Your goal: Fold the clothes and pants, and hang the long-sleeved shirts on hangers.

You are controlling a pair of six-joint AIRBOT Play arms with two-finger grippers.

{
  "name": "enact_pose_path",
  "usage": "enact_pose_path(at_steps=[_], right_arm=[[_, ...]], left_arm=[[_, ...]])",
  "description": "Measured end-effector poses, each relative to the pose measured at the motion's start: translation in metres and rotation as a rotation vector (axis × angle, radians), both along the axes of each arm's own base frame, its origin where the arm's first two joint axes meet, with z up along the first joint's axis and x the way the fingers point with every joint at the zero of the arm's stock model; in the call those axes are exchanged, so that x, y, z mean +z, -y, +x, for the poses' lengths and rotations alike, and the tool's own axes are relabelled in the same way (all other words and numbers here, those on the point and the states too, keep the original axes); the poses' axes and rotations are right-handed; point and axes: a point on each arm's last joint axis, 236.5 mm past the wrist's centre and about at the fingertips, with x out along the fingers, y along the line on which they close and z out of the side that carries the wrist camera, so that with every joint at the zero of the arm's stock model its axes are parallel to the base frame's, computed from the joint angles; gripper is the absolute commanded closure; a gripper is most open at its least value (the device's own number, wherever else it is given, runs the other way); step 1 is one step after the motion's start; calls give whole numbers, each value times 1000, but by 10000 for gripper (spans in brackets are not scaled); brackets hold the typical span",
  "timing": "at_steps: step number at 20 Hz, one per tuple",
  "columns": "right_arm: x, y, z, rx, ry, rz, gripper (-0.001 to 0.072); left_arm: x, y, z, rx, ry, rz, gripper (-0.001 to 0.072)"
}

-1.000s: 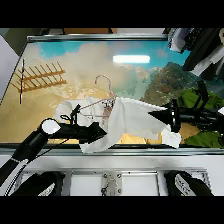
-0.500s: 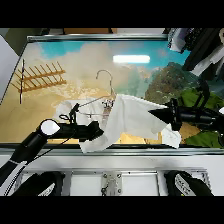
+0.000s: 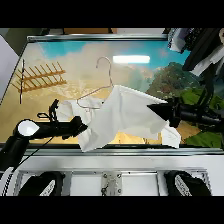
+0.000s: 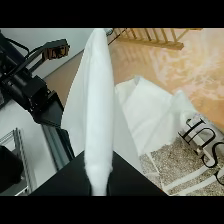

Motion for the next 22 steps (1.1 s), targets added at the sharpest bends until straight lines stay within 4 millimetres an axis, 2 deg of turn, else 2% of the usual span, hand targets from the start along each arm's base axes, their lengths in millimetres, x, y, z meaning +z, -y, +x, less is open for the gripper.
enact_pose_path(at_steps=[3, 9, 15, 22], right_arm=[[14, -8, -7, -4, -13, 14, 702], [27, -15, -19, 0, -40, 38, 703], [31, -20, -31, 36, -68, 52, 703], [28, -20, -36, 49, -78, 39, 704]], left_arm=[[1, -11, 4, 17, 13, 14, 691], [0, -14, 9, 20, 38, 29, 691], [1, -16, 29, -10, 45, 64, 691], [4, -30, 46, -74, 54, 174, 691]])
